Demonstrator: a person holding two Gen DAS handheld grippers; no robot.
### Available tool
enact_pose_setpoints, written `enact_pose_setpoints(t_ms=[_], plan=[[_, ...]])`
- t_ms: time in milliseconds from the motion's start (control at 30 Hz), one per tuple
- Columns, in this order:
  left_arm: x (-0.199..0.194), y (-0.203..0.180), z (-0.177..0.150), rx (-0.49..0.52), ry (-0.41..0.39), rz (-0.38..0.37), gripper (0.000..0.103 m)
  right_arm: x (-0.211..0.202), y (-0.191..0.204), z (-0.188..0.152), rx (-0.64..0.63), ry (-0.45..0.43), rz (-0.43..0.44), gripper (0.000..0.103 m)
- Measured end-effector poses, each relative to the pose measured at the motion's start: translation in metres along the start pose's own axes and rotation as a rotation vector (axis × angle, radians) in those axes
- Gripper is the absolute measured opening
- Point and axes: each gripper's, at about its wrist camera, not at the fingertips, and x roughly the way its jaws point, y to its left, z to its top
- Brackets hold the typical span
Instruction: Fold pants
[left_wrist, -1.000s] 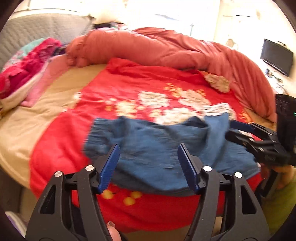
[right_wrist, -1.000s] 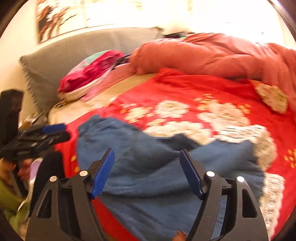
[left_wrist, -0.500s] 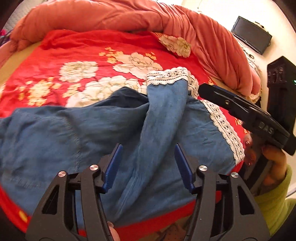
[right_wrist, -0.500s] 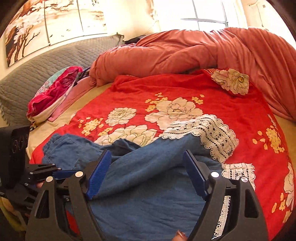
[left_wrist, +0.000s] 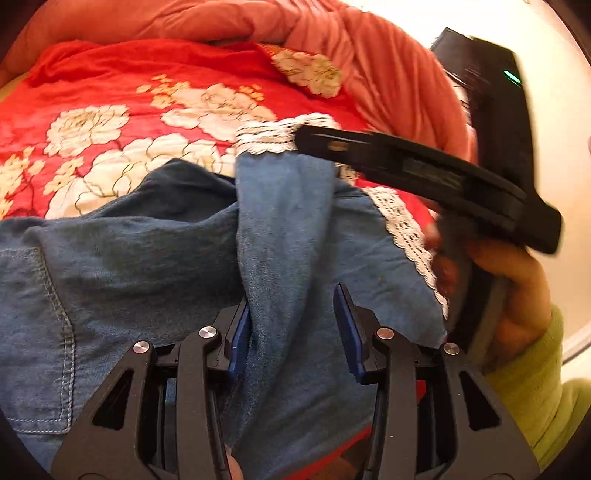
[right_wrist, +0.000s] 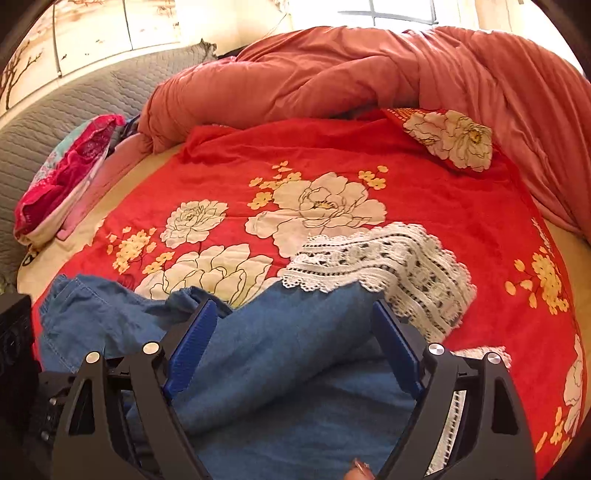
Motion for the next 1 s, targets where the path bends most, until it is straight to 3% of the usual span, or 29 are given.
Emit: enact_pose_setpoints(t_ms=[200,400,533,600,667,700,900,933,967,1000], plan=[[-0.003,0.006,-0.002,-0.012,-0.017,-0.029,0.03,0.043,0.018,0.031,-0.072,0.097,-0.029,0.084],[-0.006,0.01,-0.004,-0.014,-0.024,-0.026,0.022,0.099,0.024,0.051,-0.147,0.245,-0.163,0.081],[-0.012,0.013,-0.003,-0.013,-0.047,-0.015,0.021,0.122,0.007,0.047,-0.109,0.31,-0.187,0.057],[-0.015,0.013,-0.003,-0.004,-0.058,-0.006,0.021,0.122,0.002,0.044,-0.116,0.294,-0.172,0.044],[-0.017,0.012,-0.005,0.0,-0.061,-0.001,0.021,0.115,-0.004,0.043,-0.117,0.263,-0.173,0.016],[-0.017,0.013,-0.005,-0.001,-0.061,0.003,0.021,0.109,-0.008,0.043,-0.105,0.238,-0.149,0.011],[-0.005,0.02,0.001,-0.006,-0.052,0.017,0.021,0.05,-0.034,0.03,0.034,0.09,-0.059,0.011],[-0.005,0.02,0.001,-0.001,-0.05,0.018,0.019,0.039,-0.038,0.027,0.053,0.067,-0.052,0.011],[-0.004,0.02,0.0,0.003,-0.047,0.013,0.007,0.031,-0.042,0.027,0.069,0.048,-0.044,0.011],[-0.004,0.019,0.0,0.005,-0.043,0.006,0.003,0.017,-0.045,0.023,0.093,0.019,-0.036,0.011]])
